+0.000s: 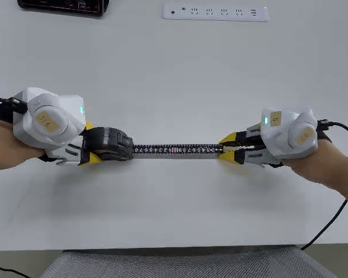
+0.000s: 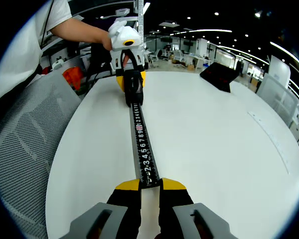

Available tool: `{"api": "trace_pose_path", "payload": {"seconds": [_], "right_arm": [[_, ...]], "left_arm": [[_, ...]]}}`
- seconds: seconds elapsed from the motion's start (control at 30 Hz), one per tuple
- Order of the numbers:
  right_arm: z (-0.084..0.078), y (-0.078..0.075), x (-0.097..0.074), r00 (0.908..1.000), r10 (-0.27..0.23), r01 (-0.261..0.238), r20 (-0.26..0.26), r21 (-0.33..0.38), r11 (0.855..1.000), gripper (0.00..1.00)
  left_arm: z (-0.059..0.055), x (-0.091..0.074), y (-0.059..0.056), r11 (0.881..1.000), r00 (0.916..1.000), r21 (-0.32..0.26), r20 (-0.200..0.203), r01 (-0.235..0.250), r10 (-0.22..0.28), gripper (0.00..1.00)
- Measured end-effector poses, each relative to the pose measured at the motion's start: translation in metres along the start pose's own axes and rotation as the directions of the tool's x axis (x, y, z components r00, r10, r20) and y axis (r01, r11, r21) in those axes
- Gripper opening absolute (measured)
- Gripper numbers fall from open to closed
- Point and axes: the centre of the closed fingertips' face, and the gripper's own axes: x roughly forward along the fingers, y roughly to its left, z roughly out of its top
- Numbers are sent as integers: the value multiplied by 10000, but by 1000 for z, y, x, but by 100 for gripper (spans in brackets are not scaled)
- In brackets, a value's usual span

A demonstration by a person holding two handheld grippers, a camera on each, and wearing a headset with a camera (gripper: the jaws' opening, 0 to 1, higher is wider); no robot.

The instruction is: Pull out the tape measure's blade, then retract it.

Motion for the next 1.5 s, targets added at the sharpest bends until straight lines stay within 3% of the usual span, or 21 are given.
{"api": "trace_pose_path", "payload": {"seconds": [0.97, 1.5], "right_arm": [[-17, -3, -18, 9991, -97, 97, -409, 17, 10000, 9], [-35, -6, -32, 9971, -229, 240, -723, 141, 9996, 8]], "left_arm": [[0, -1, 0, 10000, 10000, 13, -9, 33, -33, 27], [1, 0, 0, 10000, 10000, 23, 0, 21, -21, 27]]}}
